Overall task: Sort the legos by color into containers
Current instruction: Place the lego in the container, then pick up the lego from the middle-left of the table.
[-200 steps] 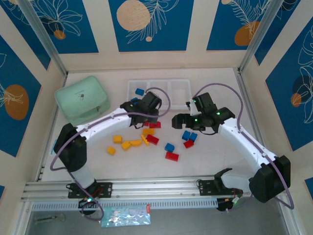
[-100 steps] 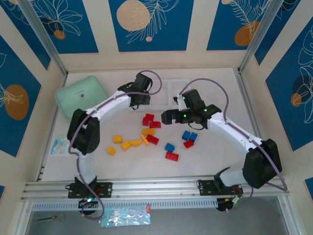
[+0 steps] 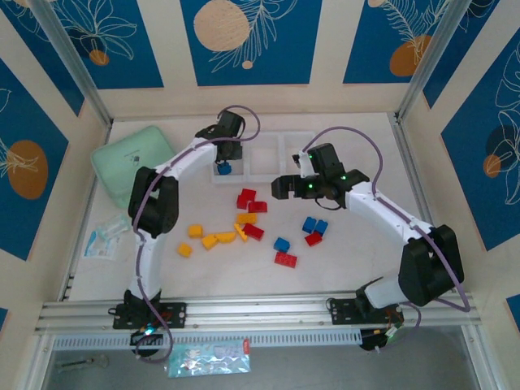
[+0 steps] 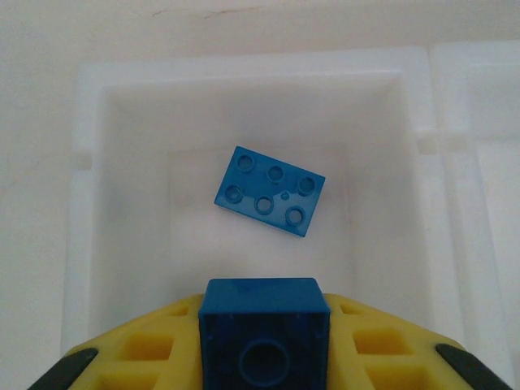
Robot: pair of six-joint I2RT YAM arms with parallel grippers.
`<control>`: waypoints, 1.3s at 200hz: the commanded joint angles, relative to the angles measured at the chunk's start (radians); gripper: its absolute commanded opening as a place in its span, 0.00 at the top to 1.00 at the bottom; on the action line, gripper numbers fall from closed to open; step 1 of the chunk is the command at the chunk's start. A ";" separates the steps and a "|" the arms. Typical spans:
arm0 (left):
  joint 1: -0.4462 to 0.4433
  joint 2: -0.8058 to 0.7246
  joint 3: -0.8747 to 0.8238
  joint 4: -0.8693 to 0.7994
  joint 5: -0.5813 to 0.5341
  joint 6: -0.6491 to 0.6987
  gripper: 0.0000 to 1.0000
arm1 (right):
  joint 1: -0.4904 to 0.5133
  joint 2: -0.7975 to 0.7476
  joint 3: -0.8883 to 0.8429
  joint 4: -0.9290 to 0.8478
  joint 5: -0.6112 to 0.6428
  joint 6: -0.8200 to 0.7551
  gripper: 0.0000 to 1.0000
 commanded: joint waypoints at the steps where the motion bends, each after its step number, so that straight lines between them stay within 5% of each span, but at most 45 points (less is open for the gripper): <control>1: 0.004 0.014 0.034 -0.011 -0.021 0.020 0.60 | -0.016 -0.007 -0.001 0.013 -0.039 -0.005 0.01; 42: 0.004 -0.023 0.030 -0.037 -0.036 0.037 0.44 | -0.025 -0.021 -0.007 0.008 -0.048 -0.006 0.01; 148: -0.026 -0.351 -0.287 0.005 0.207 -0.051 0.37 | -0.062 -0.145 -0.057 -0.137 -0.036 0.046 0.01; 260: -0.314 -0.533 -0.552 -0.057 0.360 -0.173 0.42 | -0.091 -0.332 -0.240 -0.374 -0.057 0.253 0.01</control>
